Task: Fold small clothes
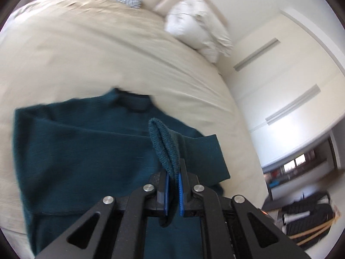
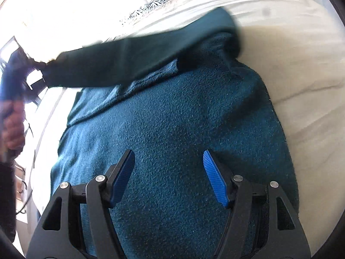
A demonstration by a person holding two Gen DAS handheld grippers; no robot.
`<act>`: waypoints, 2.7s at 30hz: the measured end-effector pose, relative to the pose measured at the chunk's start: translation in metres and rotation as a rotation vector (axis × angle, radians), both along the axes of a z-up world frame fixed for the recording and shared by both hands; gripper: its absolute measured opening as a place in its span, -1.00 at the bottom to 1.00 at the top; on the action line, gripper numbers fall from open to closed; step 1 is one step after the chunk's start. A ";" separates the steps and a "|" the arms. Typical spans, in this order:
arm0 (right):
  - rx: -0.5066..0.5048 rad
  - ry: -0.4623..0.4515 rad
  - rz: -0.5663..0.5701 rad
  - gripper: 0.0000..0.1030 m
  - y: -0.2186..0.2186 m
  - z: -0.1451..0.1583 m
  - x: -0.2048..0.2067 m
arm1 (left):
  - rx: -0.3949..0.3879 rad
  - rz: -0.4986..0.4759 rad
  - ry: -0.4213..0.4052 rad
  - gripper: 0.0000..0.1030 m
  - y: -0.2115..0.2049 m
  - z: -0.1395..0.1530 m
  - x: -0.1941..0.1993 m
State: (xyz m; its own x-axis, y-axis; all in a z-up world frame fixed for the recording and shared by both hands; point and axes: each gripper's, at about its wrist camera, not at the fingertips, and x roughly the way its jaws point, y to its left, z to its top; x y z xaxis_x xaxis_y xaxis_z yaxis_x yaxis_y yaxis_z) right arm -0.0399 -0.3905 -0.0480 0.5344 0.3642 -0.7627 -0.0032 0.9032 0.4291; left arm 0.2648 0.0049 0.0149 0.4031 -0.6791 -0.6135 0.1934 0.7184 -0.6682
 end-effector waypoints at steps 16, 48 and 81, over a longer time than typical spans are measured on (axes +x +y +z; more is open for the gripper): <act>0.183 -0.005 -0.074 0.26 -0.018 0.005 0.014 | 0.063 0.090 0.103 -0.86 0.045 -0.068 0.018; 0.561 -0.010 -0.240 0.31 -0.117 0.017 0.182 | -0.002 0.082 0.128 -0.78 0.069 -0.109 0.017; 0.502 0.026 -0.171 0.33 -0.110 0.016 0.051 | -0.060 0.323 0.041 0.15 0.177 -0.055 -0.100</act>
State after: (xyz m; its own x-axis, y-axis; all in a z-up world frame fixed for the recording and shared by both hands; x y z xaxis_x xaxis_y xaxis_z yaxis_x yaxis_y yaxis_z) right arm 0.0106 -0.5003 -0.0315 0.6013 0.5971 -0.5309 0.1430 0.5733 0.8068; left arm 0.1651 0.1822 -0.0397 0.5793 -0.5553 -0.5967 -0.0664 0.6975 -0.7135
